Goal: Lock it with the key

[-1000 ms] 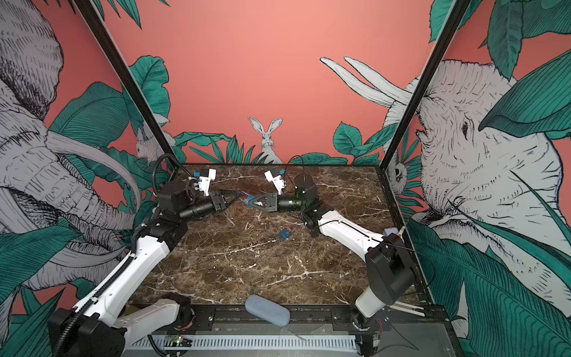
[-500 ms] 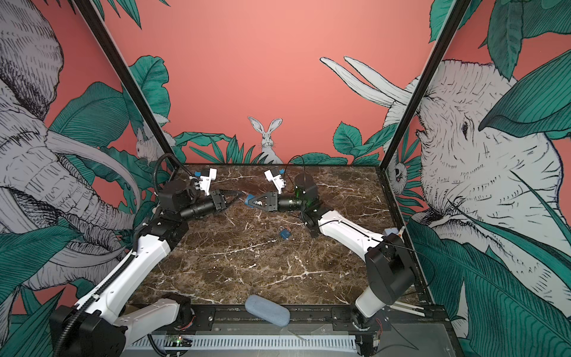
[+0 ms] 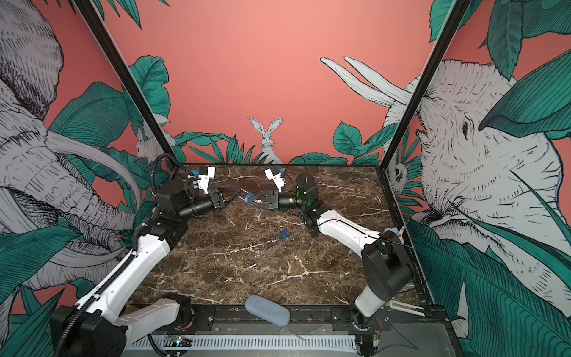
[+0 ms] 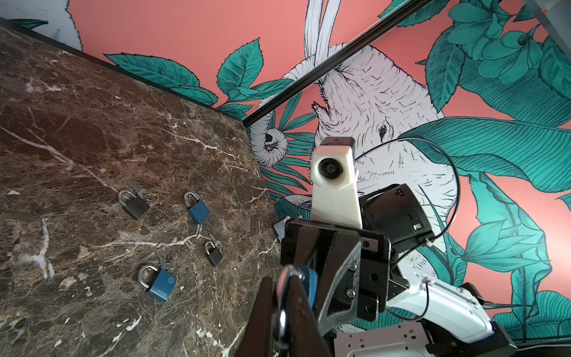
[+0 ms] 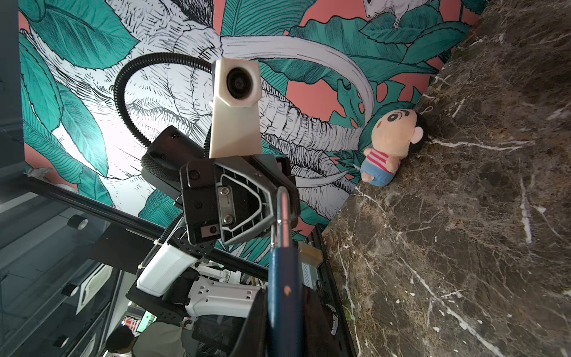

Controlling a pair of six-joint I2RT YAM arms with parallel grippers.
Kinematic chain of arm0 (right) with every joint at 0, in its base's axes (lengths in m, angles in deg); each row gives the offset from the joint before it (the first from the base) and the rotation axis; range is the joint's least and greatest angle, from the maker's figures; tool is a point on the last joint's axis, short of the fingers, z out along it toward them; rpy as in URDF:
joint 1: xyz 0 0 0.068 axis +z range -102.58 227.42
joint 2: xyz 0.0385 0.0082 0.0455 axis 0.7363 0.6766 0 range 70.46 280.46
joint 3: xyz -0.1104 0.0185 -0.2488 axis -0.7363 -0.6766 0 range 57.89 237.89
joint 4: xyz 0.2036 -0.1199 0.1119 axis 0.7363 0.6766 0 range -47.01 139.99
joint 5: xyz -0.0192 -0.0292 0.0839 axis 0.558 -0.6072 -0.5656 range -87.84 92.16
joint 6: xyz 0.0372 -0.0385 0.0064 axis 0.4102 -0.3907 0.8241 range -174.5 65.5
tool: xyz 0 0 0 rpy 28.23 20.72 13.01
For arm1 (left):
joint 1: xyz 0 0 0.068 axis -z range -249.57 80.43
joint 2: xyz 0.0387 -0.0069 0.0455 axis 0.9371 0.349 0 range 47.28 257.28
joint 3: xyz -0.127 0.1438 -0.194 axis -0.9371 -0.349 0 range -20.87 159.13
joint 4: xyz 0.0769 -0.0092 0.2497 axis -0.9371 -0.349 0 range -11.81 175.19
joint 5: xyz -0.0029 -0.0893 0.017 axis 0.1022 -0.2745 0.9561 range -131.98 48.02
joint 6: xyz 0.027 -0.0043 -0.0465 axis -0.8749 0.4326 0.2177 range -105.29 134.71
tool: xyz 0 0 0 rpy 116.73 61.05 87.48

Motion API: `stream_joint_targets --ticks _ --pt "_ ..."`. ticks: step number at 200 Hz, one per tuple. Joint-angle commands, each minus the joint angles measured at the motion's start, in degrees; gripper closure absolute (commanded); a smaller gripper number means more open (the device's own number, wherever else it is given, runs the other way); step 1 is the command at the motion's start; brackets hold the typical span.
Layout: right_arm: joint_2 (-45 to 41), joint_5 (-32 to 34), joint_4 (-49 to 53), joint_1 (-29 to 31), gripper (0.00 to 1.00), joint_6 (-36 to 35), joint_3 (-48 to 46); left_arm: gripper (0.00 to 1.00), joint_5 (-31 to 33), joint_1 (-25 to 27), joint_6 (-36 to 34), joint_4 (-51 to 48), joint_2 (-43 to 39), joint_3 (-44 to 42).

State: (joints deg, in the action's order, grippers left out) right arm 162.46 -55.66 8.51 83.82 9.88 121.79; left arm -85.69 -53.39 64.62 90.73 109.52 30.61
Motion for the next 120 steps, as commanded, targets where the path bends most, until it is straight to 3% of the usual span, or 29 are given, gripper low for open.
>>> stream_joint_targets --ticks 1,120 --pt "-0.73 -2.05 -11.38 0.25 1.00 4.45 0.62 1.00 0.28 -0.05 -3.31 -1.14 0.59 -1.92" --pt "-0.73 -1.94 -13.14 0.25 1.00 6.10 1.16 1.00 -2.07 -0.01 -2.89 -0.07 0.47 -5.78"
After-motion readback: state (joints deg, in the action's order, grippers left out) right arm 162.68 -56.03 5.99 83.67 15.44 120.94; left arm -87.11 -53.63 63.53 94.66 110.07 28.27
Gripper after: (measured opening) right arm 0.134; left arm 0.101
